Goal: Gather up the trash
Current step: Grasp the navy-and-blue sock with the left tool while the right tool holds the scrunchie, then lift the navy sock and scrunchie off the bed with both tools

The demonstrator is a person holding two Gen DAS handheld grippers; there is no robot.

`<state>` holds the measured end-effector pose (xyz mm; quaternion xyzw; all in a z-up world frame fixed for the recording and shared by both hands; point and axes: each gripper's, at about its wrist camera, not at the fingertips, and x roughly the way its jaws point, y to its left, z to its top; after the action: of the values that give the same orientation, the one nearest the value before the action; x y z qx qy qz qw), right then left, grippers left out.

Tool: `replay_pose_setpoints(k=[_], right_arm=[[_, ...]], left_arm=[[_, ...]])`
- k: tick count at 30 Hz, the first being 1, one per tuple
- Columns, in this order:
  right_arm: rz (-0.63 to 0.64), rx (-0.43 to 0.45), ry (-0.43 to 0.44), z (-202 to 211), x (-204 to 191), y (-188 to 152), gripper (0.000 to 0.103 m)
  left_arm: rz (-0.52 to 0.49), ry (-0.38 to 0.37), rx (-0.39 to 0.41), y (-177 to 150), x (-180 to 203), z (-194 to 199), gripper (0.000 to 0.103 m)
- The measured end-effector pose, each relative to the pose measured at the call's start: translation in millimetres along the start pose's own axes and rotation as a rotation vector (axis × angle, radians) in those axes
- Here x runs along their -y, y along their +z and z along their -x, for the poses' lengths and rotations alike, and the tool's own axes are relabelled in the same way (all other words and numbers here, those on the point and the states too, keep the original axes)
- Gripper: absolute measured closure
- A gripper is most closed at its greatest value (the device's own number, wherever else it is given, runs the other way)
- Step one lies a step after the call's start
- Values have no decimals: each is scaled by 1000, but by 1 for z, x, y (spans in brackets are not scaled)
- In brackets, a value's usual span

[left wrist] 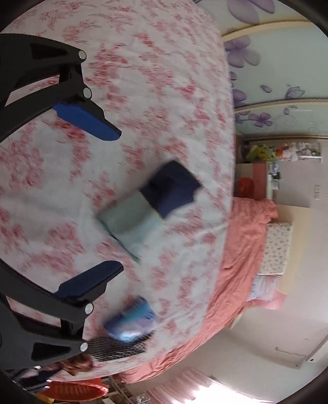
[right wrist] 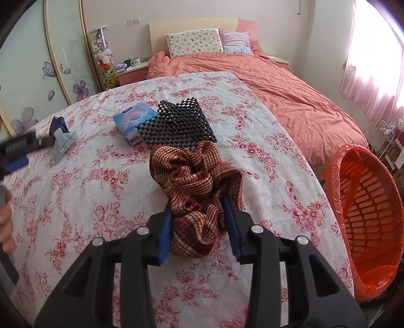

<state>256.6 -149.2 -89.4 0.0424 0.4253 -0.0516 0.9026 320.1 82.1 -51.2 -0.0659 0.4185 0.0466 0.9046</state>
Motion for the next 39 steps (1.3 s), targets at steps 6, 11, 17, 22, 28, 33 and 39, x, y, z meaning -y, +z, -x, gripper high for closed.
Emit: replay_pose_setpoints(k=[6, 11, 17, 22, 28, 33, 39], right_arm=[[1, 0, -1, 0, 0, 0, 65], [-3, 0, 4, 0, 0, 0, 65], [-4, 0, 6, 0, 0, 0, 65], [1, 0, -1, 0, 0, 0, 65], [17, -3, -19, -2, -2, 0, 65], [14, -3, -16, -2, -3, 0, 64], [20, -3, -23, -1, -4, -1, 64]], left_arm=[[50, 108, -53, 22, 10, -40, 8], [76, 104, -76, 23, 4, -53, 36], [-30, 4, -70, -4, 0, -27, 49], [-116, -50, -74, -44, -3, 5, 49], [-206, 12, -32, -71, 0, 26, 39], [-181, 72, -28, -70, -3, 21, 25], [-135, 91, -38, -68, -12, 19, 9]])
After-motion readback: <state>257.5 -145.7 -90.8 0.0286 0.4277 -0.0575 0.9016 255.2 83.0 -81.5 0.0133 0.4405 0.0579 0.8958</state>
